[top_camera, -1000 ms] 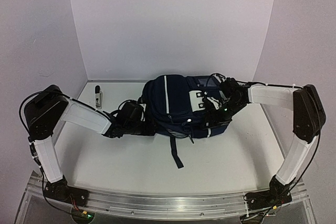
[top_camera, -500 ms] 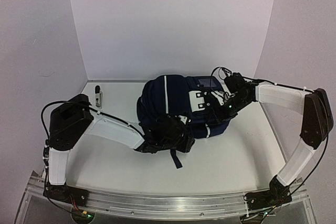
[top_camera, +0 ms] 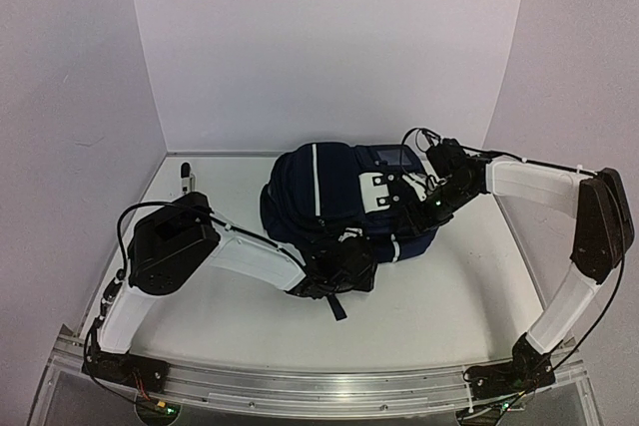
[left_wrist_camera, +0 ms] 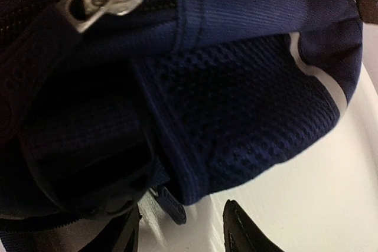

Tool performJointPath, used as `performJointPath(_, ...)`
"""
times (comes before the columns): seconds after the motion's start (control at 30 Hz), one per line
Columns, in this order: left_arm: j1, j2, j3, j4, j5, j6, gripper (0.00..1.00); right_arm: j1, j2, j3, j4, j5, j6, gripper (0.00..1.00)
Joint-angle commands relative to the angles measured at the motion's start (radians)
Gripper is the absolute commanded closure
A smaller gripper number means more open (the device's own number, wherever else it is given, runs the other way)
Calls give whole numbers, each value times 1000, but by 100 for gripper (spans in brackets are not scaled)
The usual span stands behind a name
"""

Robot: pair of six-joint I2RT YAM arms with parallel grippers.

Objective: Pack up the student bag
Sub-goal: Zip the student bag at the center of the board.

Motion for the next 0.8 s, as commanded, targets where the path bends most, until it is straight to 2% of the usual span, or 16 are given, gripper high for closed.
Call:
performJointPath(0.0,-8,69,73,-62,-84,-79,58,-1,-13,-40,0,2,-18,30)
performJointPath(0.1,-9,88,110,-142,-137,-110,66,-1,-9,-63,11,-12,-21,30)
performJointPath(0.23,-9,63,80,-154,-171,-133,81,-1,-11,-87,28,4,-31,30)
performJointPath(0.43,-37,-34,-5,-142,-151,-106,99,-18,46,-91,63,126,-72,30)
performJointPath(0.77,-36,-212,-208,-211,-148,-128,100,-108,146,-56,81,193,-111,30)
